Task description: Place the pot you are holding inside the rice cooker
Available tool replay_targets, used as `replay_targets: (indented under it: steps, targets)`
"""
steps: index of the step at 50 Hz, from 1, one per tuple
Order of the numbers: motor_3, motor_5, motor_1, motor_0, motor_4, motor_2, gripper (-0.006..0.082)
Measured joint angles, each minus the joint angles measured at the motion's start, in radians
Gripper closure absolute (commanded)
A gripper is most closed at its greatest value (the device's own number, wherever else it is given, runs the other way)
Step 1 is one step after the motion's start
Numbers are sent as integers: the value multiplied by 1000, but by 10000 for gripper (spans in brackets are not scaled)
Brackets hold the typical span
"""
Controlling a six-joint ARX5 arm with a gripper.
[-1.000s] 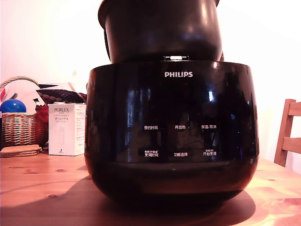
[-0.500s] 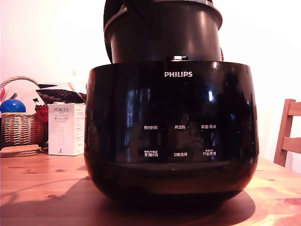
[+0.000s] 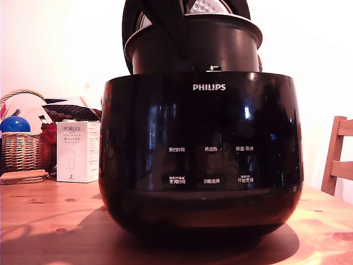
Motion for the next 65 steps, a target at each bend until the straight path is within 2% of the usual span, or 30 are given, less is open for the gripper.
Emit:
replay_targets:
  steps: [46, 56, 65]
  targets:
    - [-6, -13, 63, 1, 24, 8, 789]
    - [6, -27, 63, 1, 34, 8, 720]
    - [27, -42, 64, 0, 50, 8, 703]
